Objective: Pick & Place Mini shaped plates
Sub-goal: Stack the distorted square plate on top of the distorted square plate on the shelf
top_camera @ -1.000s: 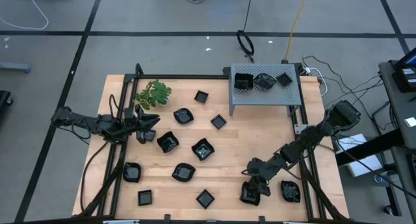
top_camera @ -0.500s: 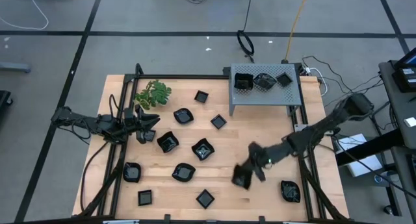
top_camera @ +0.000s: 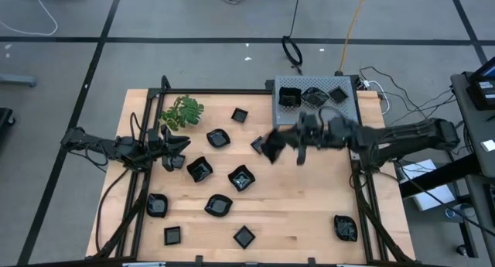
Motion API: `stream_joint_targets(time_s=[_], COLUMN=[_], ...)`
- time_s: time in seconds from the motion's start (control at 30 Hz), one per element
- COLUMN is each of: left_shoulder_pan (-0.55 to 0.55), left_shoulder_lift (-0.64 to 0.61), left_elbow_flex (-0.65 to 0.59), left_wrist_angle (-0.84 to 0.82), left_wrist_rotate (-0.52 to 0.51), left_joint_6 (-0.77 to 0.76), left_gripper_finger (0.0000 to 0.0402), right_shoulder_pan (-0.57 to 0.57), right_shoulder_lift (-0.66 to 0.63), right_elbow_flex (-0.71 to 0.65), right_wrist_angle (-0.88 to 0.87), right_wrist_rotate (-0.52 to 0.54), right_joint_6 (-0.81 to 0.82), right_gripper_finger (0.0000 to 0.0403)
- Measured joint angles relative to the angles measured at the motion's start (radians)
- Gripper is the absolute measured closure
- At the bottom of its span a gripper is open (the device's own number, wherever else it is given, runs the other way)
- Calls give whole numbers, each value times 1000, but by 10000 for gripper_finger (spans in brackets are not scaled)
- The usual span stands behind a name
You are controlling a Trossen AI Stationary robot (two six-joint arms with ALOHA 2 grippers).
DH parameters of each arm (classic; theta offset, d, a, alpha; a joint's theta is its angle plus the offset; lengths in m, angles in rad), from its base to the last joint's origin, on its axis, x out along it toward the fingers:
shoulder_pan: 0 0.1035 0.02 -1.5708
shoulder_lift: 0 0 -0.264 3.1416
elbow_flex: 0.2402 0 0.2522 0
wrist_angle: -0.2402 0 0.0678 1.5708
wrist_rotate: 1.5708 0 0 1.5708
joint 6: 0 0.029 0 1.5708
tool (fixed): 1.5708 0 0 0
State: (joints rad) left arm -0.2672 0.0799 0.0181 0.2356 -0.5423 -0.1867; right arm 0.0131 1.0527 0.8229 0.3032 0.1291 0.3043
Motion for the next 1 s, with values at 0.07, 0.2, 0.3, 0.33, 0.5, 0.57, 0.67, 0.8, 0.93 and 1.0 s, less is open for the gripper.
stream_joint_targets(time_s=[0.07, 0.2, 0.3, 0.33, 0.5, 0.57, 0.67, 0.8, 0.93, 1.0], left_shoulder_pan=[0, 0, 0, 0, 0, 0, 0, 0, 0, 0], left_shoulder_lift=[0, 0, 0, 0, 0, 0, 0, 0, 0, 0], left_elbow_flex=[0, 0, 0, 0, 0, 0, 0, 0, 0, 0], left_wrist_angle=[0, 0, 0, 0, 0, 0, 0, 0, 0, 0], left_wrist_rotate=[0, 0, 0, 0, 0, 0, 0, 0, 0, 0], left_joint_6=[0, 0, 0, 0, 0, 0, 0, 0, 0, 0], left_gripper_finger=[316, 316, 316, 316, 316, 316, 316, 316, 316, 316], right_shoulder_pan=[-65, -211, -325, -362, -518, -562, -602, -628, -634, -634], right_shoulder_lift=[0, 1, 1, 1, 1, 1, 2, 2, 2, 2], right_elbow_flex=[25, 43, 44, 44, 44, 44, 44, 44, 44, 44], right_wrist_angle=[-1, -3, -50, -73, -168, -207, -236, -233, -234, -234], right_wrist_rotate=[-2, -44, -123, -137, -121, -116, -82, 20, 32, 32], right_joint_6=[-48, -120, -140, -144, -2, 50, 57, 136, 217, 244], right_gripper_finger=[403, 403, 403, 403, 403, 403, 403, 403, 403, 403])
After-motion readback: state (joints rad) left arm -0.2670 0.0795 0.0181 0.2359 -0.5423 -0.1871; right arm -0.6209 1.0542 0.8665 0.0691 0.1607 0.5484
